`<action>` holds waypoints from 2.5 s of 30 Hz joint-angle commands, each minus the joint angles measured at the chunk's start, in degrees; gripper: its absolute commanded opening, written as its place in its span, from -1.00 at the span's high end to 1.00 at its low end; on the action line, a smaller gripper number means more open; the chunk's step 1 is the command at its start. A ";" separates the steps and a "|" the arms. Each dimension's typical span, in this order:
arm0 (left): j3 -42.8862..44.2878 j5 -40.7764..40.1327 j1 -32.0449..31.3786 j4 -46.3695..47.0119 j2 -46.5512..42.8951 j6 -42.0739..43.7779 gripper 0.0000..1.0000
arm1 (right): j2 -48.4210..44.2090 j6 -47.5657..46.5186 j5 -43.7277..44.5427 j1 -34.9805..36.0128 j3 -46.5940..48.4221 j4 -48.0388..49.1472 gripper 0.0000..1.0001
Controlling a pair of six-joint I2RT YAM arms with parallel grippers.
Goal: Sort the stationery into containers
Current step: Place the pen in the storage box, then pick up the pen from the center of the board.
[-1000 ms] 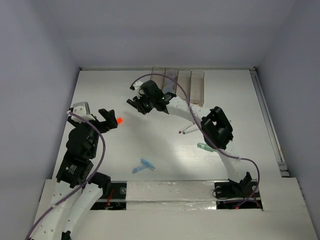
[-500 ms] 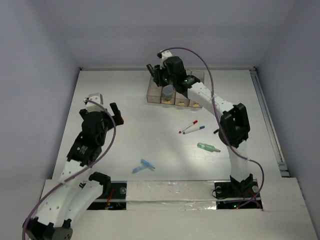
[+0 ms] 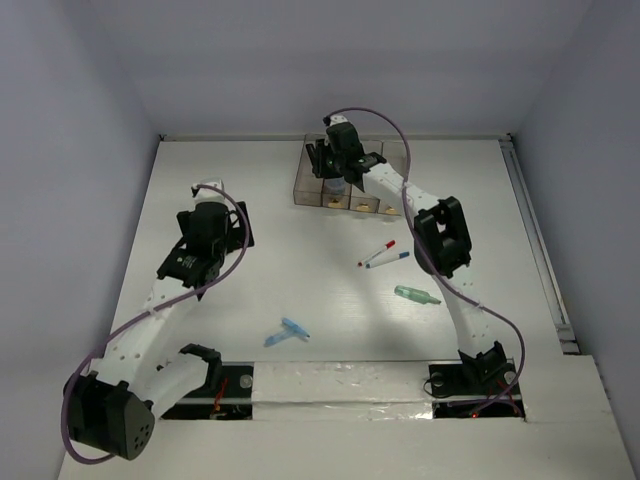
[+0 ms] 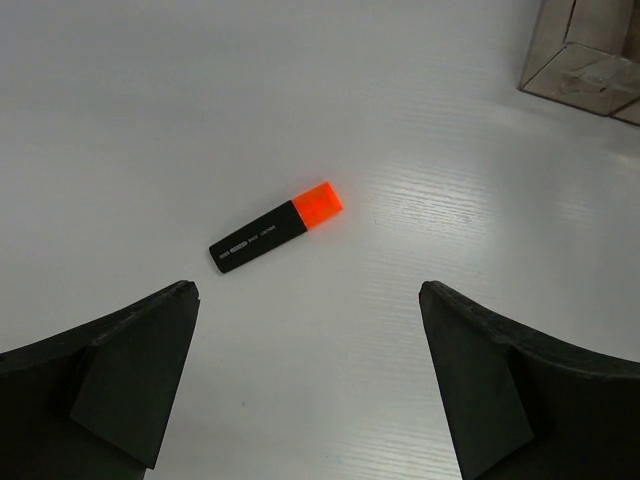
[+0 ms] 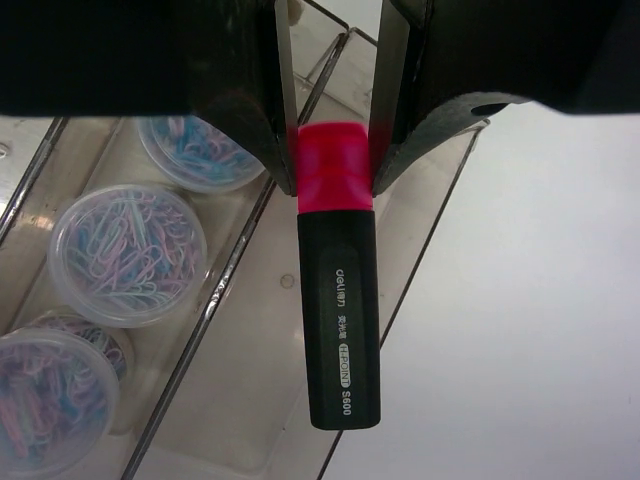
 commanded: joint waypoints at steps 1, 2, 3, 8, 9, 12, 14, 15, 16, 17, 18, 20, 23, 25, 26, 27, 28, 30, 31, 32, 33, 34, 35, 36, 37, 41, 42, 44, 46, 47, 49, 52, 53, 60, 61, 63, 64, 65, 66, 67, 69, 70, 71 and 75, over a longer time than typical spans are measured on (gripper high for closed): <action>2.88 0.09 1.14 0.36 0.78 0.60 -0.82 | -0.23 3.04 0.05 -0.44 4.11 1.74 0.83; 2.88 0.09 1.15 0.37 1.04 0.69 -0.82 | -0.05 3.48 0.22 -0.44 4.02 1.92 0.76; 2.97 0.18 1.15 0.19 1.74 0.69 -0.82 | 0.03 3.66 0.49 -0.44 3.94 2.18 0.58; 3.32 0.09 2.20 0.19 3.94 0.78 -0.76 | -0.49 4.37 1.19 -0.44 2.97 3.15 -0.18; 3.58 0.09 2.20 0.10 4.38 0.86 -0.76 | -0.84 4.54 1.02 -0.44 2.88 3.24 -0.26; 4.46 -0.44 2.73 -0.07 7.01 1.13 -0.76 | -2.51 4.45 0.14 -0.44 2.36 3.59 -0.46; 4.90 -1.31 2.73 -0.25 8.69 1.48 -0.75 | -3.82 4.37 -0.82 -0.44 1.74 3.68 -0.48; 5.51 -2.36 2.73 -0.60 10.52 2.00 -0.75 | -6.35 4.10 -2.22 -0.44 -0.53 4.37 -0.48; 6.04 -2.98 3.34 -0.78 12.45 2.35 -0.75 | -8.12 4.10 -2.58 -0.44 -2.46 6.12 -0.48; 6.31 -3.33 3.34 -0.95 13.43 2.53 -0.75 | -10.23 4.19 -2.59 -0.44 -4.92 7.36 -0.46; 6.40 -3.34 4.30 -0.87 14.22 2.62 -0.75 | -15.55 4.36 -4.68 -0.44 -8.07 8.85 -0.45; 6.49 -2.47 6.76 -0.34 16.07 3.93 -0.74 | -21.64 5.59 -6.53 -0.44 -18.97 12.36 -0.45; 6.92 0.87 9.32 -0.34 19.85 5.34 -0.72 | -33.77 7.96 -8.64 -0.44 -32.77 18.77 -0.45; 7.98 1.49 9.94 -0.86 22.83 5.87 -0.73 | -40.96 9.02 -9.70 -0.44 -37.70 21.16 -0.45; 8.33 1.93 9.94 -1.13 23.89 6.22 -0.74 | -43.01 9.89 -10.40 -0.44 -41.47 21.43 -0.45; 9.12 2.81 9.94 -1.56 26.25 6.92 -0.75 | -44.94 10.08 -10.84 -0.44 -43.16 21.95 -0.45; 9.65 4.12 9.94 -2.00 27.58 7.19 -0.76 | -48.53 10.08 -11.02 -0.44 -44.57 21.96 -0.45; 10.61 6.58 9.94 -2.01 30.73 8.59 -0.77 | -51.72 9.73 -11.29 -0.44 -47.82 21.00 -0.45; 10.79 8.77 9.94 -2.01 31.62 8.86 -0.78 | -53.30 9.47 -11.29 -0.44 -48.62 20.47 -0.46; 10.97 9.31 9.94 -1.92 32.33 9.12 -0.79 | -56.27 8.59 -11.20 -0.44 -49.49 19.94 -0.46; 11.40 9.75 9.94 -2.01 33.64 9.30 -0.79 | -57.69 8.15 -10.94 -0.44 -51.16 18.89 -0.46; 11.58 10.45 9.94 -2.01 34.35 9.74 -0.79 | -59.27 7.71 -10.85 -0.44 -52.13 18.45 -0.46; 12.11 10.63 9.94 -2.44 35.75 9.83 -0.79 | -62.07 6.92 -10.07 -0.44 -53.01 17.75 -0.47; 12.37 11.07 9.94 -2.53 36.37 10.00 -0.80 | -63.32 6.48 -9.62 -0.44 -54.41 17.31 -0.48; 12.55 11.16 9.94 -2.71 36.90 10.00 -0.80 | -64.46 6.13 -9.18 -0.44 -54.95 17.13 -0.48; 13.69 10.64 9.94 -3.59 39.97 9.92 -0.76 | -68.69 4.98 -8.30 -0.44 -56.71 14.75 -0.48; 14.22 10.29 9.94 -3.85 41.46 9.92 -0.75 | -69.30 4.89 -8.21 -0.44 -56.80 14.32 -0.48; 14.66 9.50 10.46 -3.85 42.88 9.92 -0.70 | -70.54 4.72 -8.30 -0.44 -56.71 13.79 -0.48; 15.10 9.14 10.46 -3.77 44.90 10.00 -0.60 | -71.24 4.63 -8.56 -0.44 -56.71 13.35 -0.48; 15.36 9.23 10.46 -3.68 45.60 9.83 -0.55 | -71.50 4.63 -8.39 -0.44 -56.80 13.17 -0.48; 15.80 10.19 10.46 -3.68 47.53 9.83 -0.39 | -71.77 4.63 -8.30 -0.44 -56.71 13.08 -0.48; 15.98 10.90 10.46 -3.50 48.86 9.74 -0.12 | -72.38 4.28 -7.60 -0.44 -56.62 12.12 -0.48; 16.07 10.90 10.46 -3.41 49.12 9.65 -0.03 | -72.56 4.19 -7.34 -0.44 -56.62 11.86 -0.48; 15.45 11.87 10.46 -2.89 47.73 9.30 1.00 | -77.21 3.49 -4.79 -0.44 -59.43 10.71 -0.48; 15.36 12.30 10.46 -2.89 46.93 9.13 1.00 | -78.18 3.40 -4.70 -0.44 -60.22 10.62 -0.48; 15.19 13.44 10.46 -2.45 44.31 8.78 1.00 | -78.97 3.31 -4.70 -0.44 -60.93 10.01 -0.48; 15.27 14.06 10.46 -2.27 43.25 8.51 1.00 | -79.59 3.22 -4.78 -0.44 -61.28 9.75 -0.48; 15.28 14.67 10.46 -2.18 42.19 8.25 1.00 | -79.94 3.22 -4.78 -0.44 -62.15 9.74 -0.48; 15.45 15.20 10.46 -2.10 40.00 7.46 1.00 | -80.21 3.48 -4.96 -0.44 -62.59 9.48 -0.48; 15.71 16.86 9.85 -1.92 38.76 7.02 1.00 | -80.56 3.57 -5.05 -0.44 -63.12 9.39 -0.48; 17.63 18.10 7.66 -1.83 35.43 5.97 1.00 | -81.79 4.01 -5.31 -0.44 -64.96 9.30 -0.48; 18.87 20.63 6.61 -1.75 34.54 4.31 1.00 | -82.23 4.10 -5.40 -0.44 -65.67 9.39 -0.49; 20.53 21.26 5.38 -1.48 33.92 3.42 1.00 | -82.84 4.19 -5.31 -0.44 -66.46 9.57 -0.49; 33.33 21.89 -2.61 0.18 35.83 -0.71 1.00 | -85.91 5.33 -4.79 -0.44 -71.55 9.30 -0.49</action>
